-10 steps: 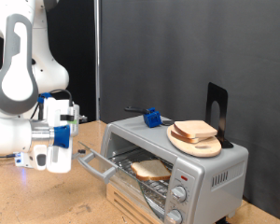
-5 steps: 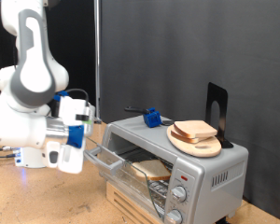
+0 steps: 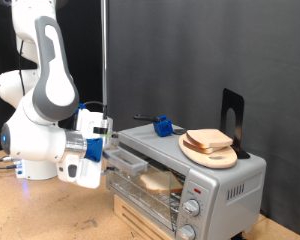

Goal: Make a piece of toast with the oven

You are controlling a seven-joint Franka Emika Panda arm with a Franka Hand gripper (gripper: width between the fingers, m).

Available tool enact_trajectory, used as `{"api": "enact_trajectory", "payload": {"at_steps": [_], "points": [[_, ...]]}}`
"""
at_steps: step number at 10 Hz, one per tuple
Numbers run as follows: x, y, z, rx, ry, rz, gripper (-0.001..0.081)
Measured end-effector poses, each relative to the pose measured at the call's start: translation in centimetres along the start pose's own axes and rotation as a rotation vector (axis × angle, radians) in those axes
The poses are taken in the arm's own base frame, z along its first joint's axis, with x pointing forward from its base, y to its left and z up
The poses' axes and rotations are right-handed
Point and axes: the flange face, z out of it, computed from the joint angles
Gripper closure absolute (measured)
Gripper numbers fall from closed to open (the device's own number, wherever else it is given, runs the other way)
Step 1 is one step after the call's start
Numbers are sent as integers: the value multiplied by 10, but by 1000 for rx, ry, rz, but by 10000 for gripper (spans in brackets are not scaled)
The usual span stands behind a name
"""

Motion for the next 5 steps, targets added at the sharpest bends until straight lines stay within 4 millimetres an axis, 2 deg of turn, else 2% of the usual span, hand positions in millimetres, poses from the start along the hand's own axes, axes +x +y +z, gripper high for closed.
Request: {"api": "enact_trajectory", "payload": {"at_steps": [2, 5], "points": [[-5, -5, 17, 23, -48, -15, 3], [-10, -8, 15, 39, -54, -20, 3]]}}
